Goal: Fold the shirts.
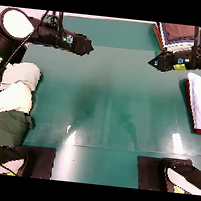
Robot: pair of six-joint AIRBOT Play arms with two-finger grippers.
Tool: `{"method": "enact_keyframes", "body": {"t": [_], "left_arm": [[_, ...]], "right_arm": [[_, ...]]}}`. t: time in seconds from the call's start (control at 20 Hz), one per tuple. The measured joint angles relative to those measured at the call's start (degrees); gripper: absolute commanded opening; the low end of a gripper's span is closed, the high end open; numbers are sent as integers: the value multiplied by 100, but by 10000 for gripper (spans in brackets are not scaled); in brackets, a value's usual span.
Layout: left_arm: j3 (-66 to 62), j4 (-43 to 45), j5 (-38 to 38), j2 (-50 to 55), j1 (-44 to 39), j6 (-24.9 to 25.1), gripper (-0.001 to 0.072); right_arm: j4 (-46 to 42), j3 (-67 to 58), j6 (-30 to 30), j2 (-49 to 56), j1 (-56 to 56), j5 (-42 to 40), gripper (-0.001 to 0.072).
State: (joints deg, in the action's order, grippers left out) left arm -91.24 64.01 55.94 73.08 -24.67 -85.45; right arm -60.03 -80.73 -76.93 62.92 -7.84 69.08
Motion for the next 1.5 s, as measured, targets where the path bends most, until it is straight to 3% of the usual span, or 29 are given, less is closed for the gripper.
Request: {"method": "enact_keyframes", "body": {"t": [0.7,0.75,0.8,0.85,1.15,1.3,1.5], "left_arm": [[0,46,-175,0,13,68,31],[0,177,-254,0,55,153,298],[0,409,-302,0,136,177,621],[0,769,-321,0,260,153,657],[188,2706,216,131,1665,-446,657],[807,3093,299,208,2505,-544,656],[1982,3283,-195,319,3333,-686,656]], "right_arm": [[2,0,0,0,-9,-17,17],[2,0,0,0,-9,-17,17],[2,0,0,0,-9,-17,17],[2,0,0,2,-9,-17,17],[2,0,0,0,-9,11,17],[2,0,-2,0,-9,15,17],[2,0,0,0,-9,13,17]]}}
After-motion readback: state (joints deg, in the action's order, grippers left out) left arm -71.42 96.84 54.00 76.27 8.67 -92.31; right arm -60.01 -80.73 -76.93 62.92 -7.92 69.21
